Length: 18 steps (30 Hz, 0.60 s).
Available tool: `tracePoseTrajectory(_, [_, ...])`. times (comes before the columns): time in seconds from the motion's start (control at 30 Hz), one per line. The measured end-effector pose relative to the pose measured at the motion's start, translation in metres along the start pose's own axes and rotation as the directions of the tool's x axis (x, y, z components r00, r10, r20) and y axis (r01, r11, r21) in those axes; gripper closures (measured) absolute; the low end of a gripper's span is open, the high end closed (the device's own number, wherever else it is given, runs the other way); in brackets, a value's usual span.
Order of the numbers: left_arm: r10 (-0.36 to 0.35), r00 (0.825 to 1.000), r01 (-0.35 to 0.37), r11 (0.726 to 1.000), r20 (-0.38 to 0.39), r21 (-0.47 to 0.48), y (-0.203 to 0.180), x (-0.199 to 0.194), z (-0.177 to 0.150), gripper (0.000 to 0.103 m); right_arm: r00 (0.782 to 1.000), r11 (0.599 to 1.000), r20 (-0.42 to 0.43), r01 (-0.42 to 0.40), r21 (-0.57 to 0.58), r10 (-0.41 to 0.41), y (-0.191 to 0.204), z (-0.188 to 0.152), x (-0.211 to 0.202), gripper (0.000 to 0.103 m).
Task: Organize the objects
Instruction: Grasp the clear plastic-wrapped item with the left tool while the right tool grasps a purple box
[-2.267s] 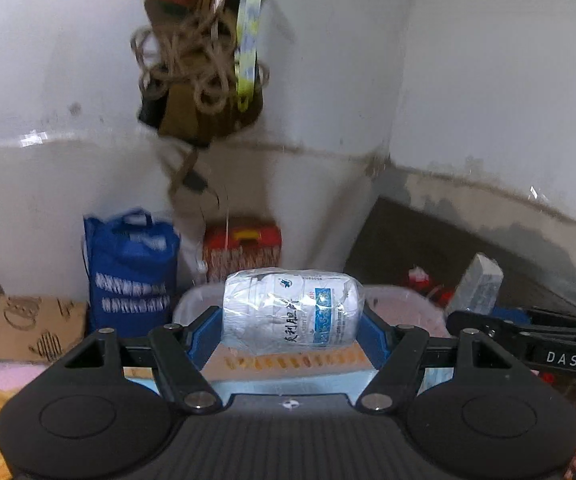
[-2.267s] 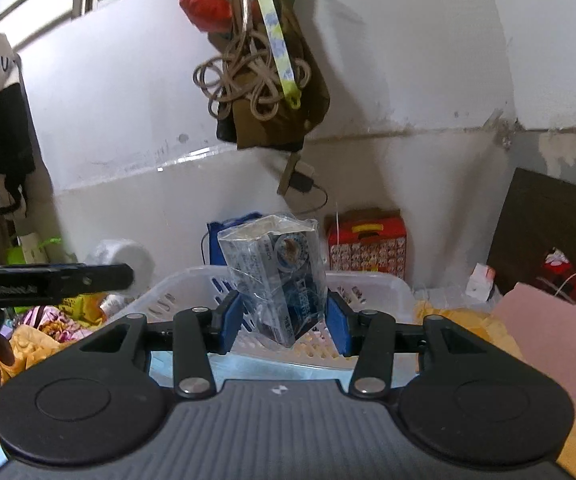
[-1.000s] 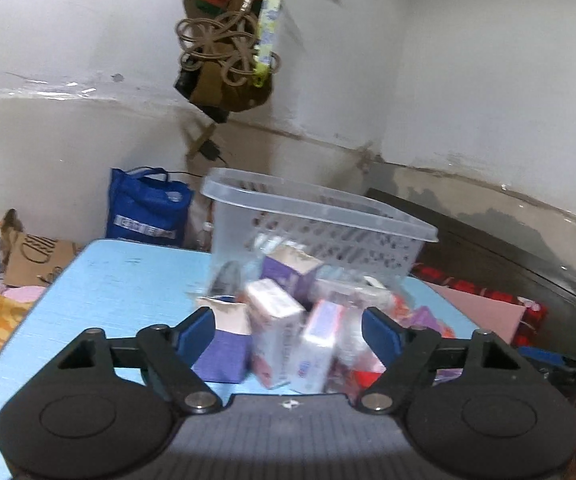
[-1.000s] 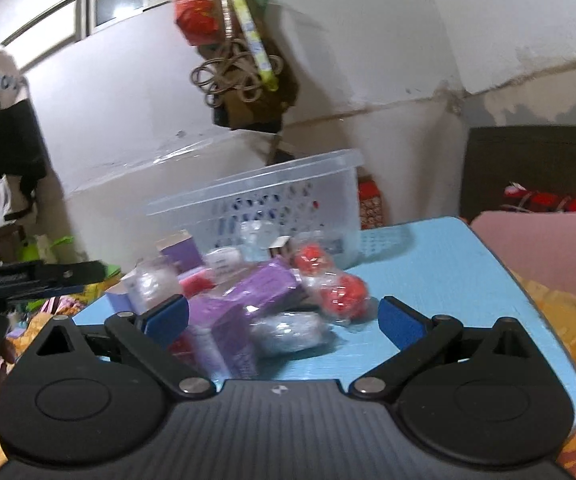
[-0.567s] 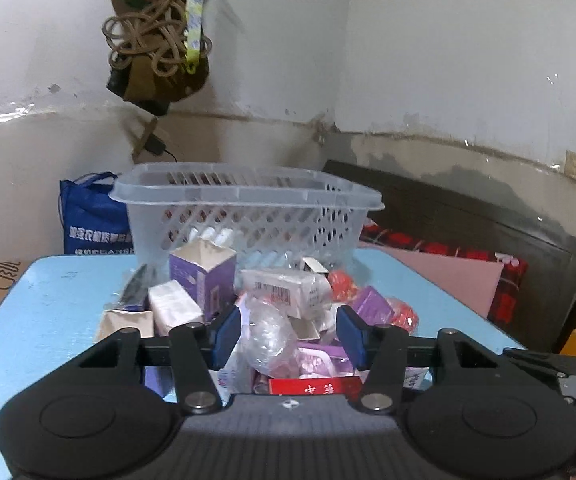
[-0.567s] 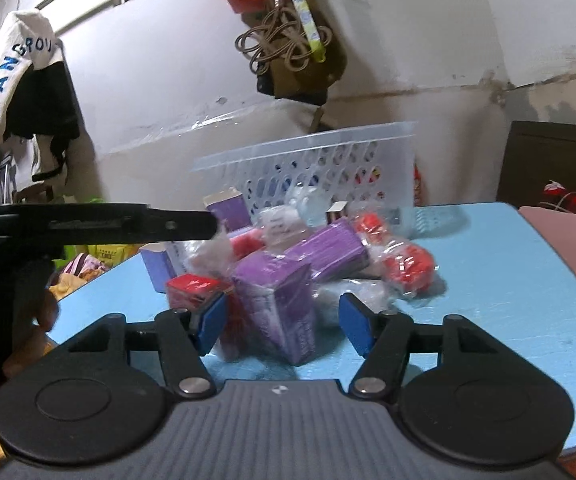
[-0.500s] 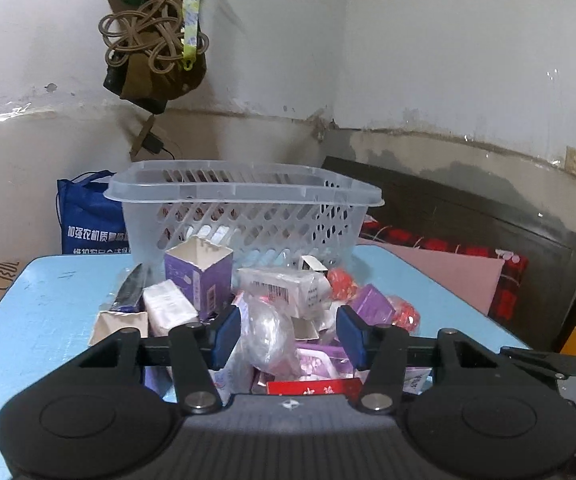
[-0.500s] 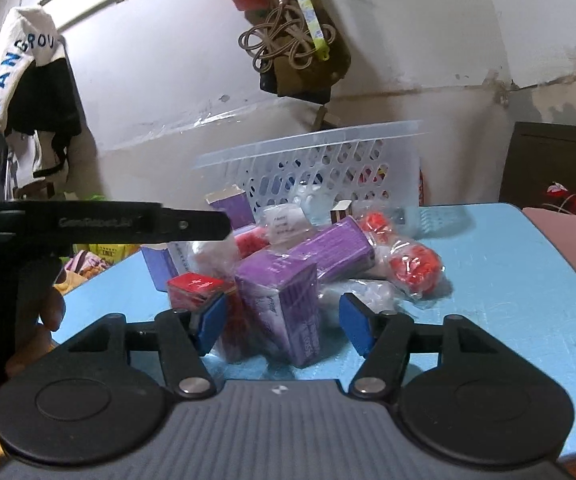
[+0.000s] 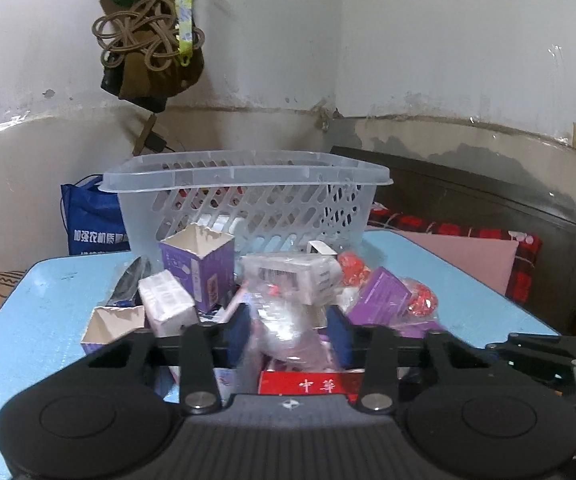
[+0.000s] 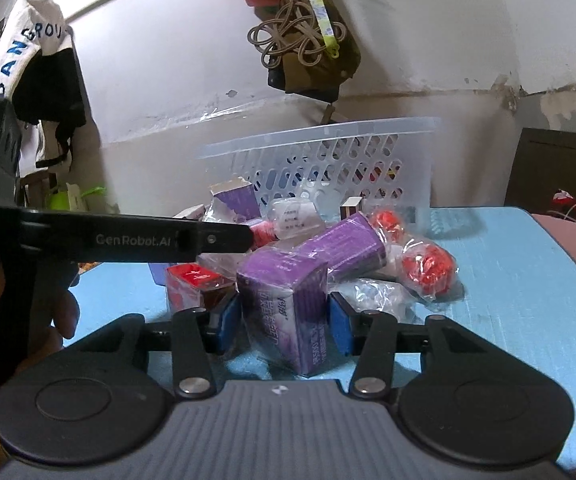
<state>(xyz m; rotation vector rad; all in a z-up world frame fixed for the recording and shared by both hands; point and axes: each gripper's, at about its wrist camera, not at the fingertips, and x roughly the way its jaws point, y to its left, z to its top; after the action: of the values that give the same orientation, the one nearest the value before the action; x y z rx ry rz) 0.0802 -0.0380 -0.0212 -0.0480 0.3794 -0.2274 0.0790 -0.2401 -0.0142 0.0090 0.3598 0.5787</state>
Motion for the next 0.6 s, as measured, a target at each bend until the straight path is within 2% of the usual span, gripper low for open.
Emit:
tracePoseTrajectory(0.1, [-0.015,1.0,0.016,0.999,0.015,-0.028,0.006,-0.003,0.0,0.069,1.0,1.0,0.012,-0.005,0.016,0.005,-0.002,0.002,-0.004,0.052])
tracePoseTrajectory(0.43, [-0.035,0.993,0.043,0.997,0.114,-0.068,0.015,-0.028,0.008,0.069,0.998,0.998,0.062,0.013,0.062,-0.017,-0.016,0.016,-0.023,0.052])
tracePoseTrajectory(0.6, [-0.028,0.991,0.04,0.995,0.133,-0.093,0.025,-0.038,0.012,0.069,0.995,0.997,0.088,0.043,0.062,-0.048,-0.024,0.027,-0.033,0.052])
